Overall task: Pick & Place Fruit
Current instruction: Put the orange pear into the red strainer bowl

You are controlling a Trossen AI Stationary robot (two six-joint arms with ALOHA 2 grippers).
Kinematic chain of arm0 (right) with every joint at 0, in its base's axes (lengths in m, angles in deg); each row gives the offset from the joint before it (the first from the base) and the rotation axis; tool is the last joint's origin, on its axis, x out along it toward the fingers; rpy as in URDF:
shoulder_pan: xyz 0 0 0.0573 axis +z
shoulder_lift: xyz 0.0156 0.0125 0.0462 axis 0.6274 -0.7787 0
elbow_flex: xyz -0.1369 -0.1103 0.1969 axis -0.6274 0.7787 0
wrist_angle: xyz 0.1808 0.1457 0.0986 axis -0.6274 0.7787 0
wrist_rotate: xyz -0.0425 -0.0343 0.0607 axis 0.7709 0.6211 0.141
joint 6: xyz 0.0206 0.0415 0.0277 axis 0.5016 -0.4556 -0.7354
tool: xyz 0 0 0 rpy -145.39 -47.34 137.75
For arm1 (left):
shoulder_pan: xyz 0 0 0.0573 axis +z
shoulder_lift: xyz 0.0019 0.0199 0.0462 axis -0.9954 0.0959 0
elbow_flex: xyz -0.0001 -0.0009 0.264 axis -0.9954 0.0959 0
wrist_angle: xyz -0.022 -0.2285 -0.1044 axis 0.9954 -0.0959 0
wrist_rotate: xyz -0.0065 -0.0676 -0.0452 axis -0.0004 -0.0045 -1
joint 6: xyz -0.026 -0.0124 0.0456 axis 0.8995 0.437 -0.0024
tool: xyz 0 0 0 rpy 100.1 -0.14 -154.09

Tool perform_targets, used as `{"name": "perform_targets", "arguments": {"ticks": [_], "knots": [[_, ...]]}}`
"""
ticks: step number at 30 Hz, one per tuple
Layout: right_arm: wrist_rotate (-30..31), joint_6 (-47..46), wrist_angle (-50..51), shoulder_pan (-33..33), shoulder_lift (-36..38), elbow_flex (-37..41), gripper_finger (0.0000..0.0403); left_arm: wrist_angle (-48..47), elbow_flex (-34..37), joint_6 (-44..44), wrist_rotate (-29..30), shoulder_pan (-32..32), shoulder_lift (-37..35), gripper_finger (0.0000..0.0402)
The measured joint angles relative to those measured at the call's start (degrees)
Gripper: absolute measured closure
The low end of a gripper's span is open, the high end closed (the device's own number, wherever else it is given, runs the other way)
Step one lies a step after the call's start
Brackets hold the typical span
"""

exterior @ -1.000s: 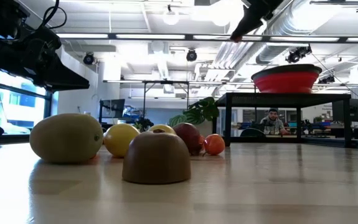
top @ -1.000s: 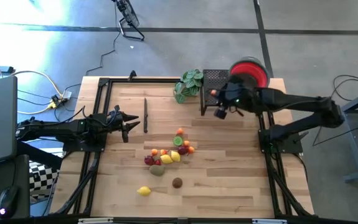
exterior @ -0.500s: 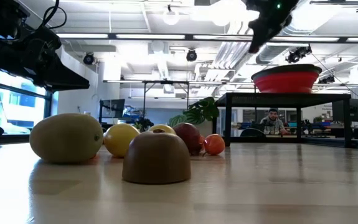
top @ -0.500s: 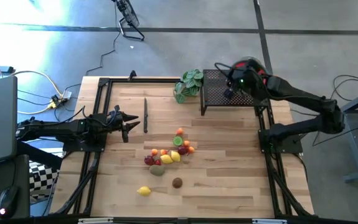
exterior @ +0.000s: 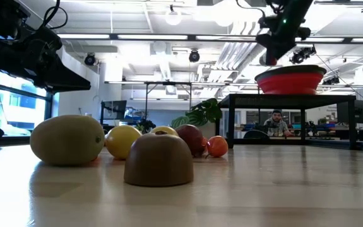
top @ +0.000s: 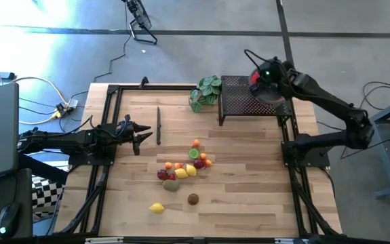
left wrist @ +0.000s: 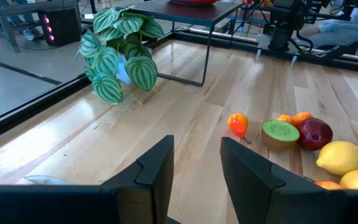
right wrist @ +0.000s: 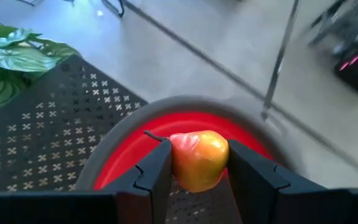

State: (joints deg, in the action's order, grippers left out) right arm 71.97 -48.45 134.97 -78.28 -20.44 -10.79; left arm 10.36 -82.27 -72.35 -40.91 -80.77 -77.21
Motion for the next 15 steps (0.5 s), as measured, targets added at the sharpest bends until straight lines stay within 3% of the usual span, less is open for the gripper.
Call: {"name": "perform_targets", "arguments": {"ticks": [15], "knots": [[-1.6, -1.36, 3.79, -4.77, -8.76, 0.0, 0.0272, 0.02, 0.0, 0.0, -0.02, 0.0, 0.0, 0.0274]]}}
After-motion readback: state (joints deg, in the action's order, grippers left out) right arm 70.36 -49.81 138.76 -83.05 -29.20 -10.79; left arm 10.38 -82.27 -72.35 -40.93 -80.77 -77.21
